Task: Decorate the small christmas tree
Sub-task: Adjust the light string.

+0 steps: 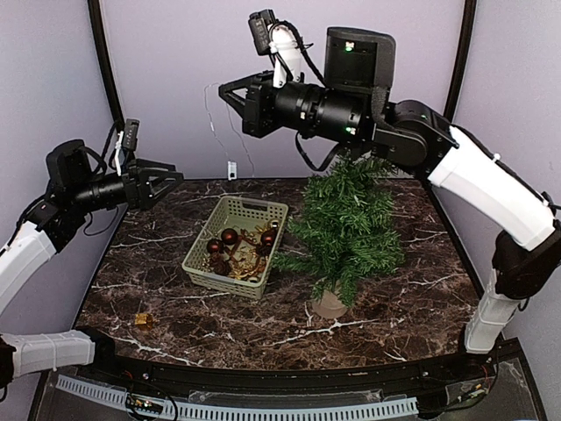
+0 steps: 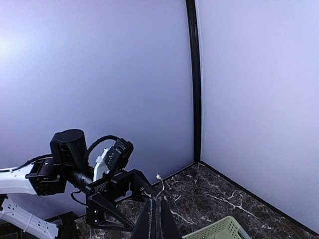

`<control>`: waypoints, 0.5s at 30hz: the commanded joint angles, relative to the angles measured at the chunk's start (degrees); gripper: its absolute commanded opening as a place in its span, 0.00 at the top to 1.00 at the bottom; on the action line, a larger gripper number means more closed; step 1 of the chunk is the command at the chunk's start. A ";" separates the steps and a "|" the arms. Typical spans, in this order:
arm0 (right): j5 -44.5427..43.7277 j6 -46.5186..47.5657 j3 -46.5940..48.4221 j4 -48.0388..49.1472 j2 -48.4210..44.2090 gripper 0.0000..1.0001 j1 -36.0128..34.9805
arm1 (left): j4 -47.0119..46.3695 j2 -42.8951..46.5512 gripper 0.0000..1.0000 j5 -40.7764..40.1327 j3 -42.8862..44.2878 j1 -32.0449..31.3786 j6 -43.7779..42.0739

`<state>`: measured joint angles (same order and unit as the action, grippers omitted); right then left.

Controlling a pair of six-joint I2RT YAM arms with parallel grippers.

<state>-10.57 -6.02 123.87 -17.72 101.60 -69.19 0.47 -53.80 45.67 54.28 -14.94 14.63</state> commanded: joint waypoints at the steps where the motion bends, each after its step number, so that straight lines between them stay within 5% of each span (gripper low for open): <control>1: 6.66 -0.01 -5.31 4.12 -5.02 1.00 -0.96 | -1.48 2.23 0.02 1.70 -3.98 0.17 -1.12; 7: 7.71 -0.48 -9.41 6.66 -10.18 1.00 -1.20 | -4.77 2.44 0.04 -0.90 -11.16 -2.29 -3.15; 15: 5.57 -0.68 -11.57 10.49 -14.25 1.00 -1.26 | -1.68 -0.84 0.05 -19.70 -12.81 -12.58 -7.55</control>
<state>-3.84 -6.28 113.21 -12.97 90.17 -69.87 -0.78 -54.28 36.56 42.70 -25.12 9.74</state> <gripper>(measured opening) 0.005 0.950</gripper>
